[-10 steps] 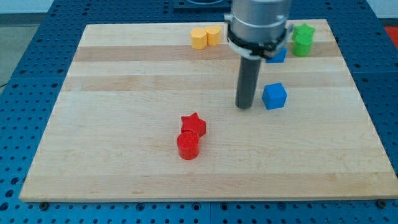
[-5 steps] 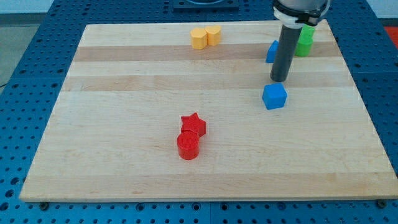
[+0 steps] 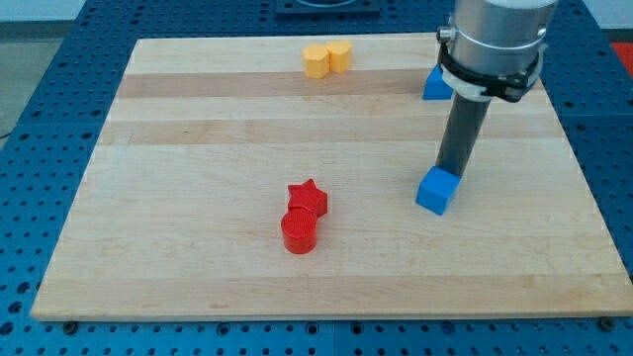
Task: Place the blue cube diagonally bottom right to the red star
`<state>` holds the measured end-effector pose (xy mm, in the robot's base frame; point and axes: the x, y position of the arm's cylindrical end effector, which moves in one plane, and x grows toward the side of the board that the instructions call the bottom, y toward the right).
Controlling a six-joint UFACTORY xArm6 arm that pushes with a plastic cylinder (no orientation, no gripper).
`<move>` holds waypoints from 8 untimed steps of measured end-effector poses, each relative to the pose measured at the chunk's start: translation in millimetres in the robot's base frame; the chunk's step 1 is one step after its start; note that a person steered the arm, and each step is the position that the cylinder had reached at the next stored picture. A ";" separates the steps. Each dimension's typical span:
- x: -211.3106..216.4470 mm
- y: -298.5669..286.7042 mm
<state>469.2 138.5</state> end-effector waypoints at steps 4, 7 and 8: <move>-6.9 -25.4; -5.0 -50.9; 15.5 -35.8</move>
